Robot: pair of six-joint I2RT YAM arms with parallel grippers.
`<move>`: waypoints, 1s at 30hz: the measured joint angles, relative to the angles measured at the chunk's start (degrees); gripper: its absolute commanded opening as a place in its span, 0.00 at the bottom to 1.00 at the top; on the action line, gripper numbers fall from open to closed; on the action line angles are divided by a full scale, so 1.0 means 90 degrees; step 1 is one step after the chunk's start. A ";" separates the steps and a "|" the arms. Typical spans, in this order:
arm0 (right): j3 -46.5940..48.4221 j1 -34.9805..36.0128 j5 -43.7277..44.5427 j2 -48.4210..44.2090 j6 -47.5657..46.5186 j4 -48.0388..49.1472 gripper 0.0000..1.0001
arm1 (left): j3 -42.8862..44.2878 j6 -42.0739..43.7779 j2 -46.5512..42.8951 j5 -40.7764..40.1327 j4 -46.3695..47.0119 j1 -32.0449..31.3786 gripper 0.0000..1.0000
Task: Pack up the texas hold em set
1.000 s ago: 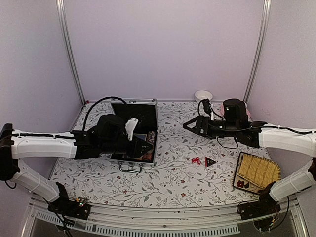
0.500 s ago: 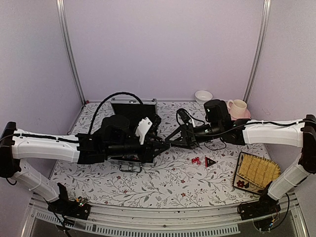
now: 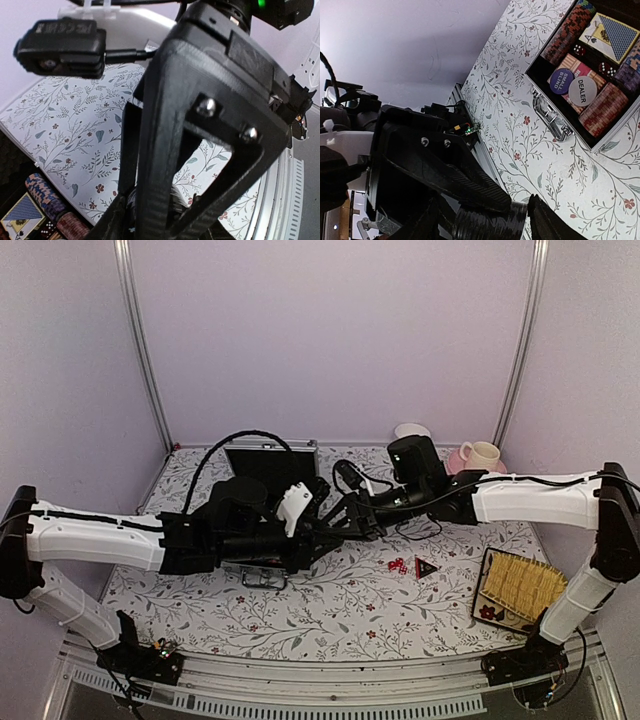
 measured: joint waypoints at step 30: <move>0.0488 0.0189 0.0636 0.0209 -0.0495 -0.1010 0.14 | -0.0005 0.0253 0.0005 -0.0998 -0.0095 -0.0345 0.87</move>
